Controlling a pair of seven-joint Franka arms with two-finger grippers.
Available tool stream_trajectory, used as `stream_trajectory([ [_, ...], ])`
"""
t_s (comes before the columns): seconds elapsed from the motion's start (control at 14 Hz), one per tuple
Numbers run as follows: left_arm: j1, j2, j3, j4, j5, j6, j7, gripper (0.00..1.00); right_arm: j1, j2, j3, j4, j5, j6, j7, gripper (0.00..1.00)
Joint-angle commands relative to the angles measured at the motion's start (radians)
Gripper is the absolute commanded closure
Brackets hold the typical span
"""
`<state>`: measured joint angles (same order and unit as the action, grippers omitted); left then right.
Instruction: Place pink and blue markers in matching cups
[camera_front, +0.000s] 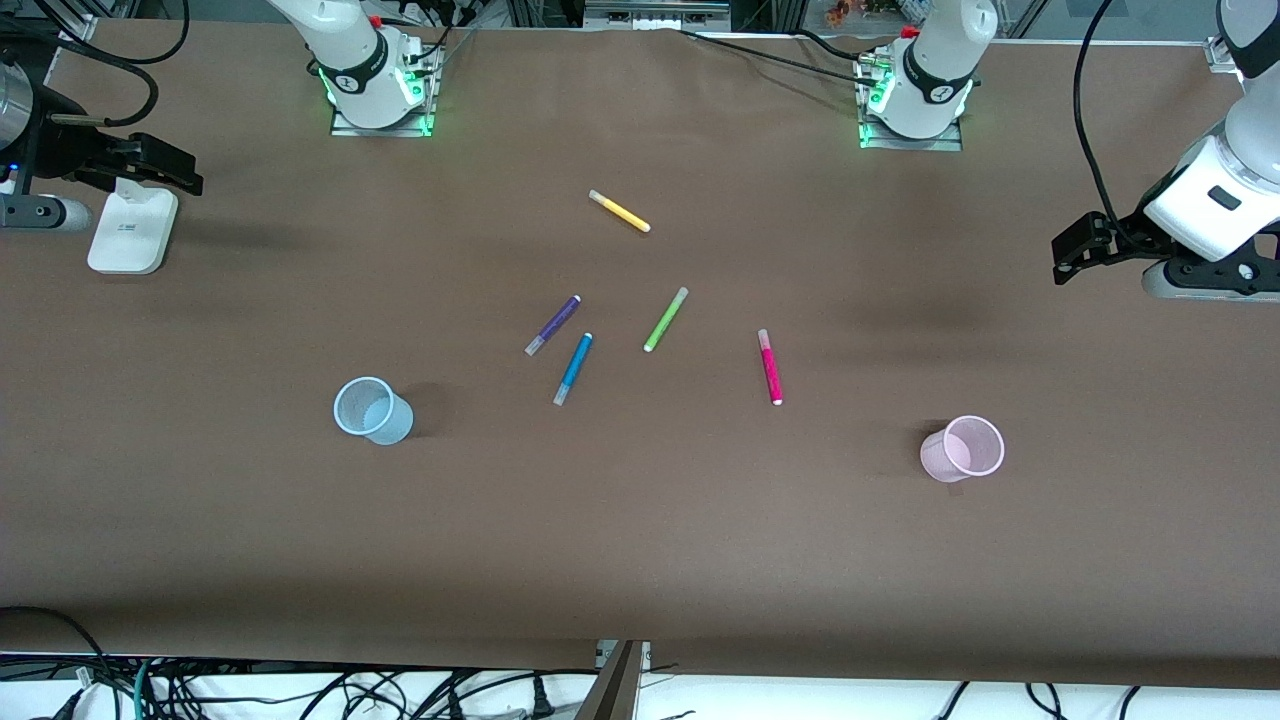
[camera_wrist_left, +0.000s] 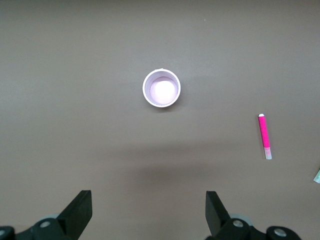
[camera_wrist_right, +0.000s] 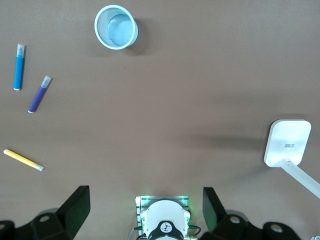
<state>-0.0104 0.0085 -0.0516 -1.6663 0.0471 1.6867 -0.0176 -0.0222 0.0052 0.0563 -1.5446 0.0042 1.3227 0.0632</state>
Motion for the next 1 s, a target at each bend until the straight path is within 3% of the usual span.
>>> stream_trajectory([
  [0.0, -0.002, -0.012, 0.002, -0.009, -0.016, 0.005, -0.002, 0.00, -0.001, 0.009, 0.005, 0.026, 0.005, -0.046, -0.017, 0.01],
  [0.93, -0.003, 0.008, -0.010, -0.009, -0.016, -0.044, -0.019, 0.00, -0.001, 0.033, 0.002, 0.011, 0.013, -0.046, -0.045, 0.01],
])
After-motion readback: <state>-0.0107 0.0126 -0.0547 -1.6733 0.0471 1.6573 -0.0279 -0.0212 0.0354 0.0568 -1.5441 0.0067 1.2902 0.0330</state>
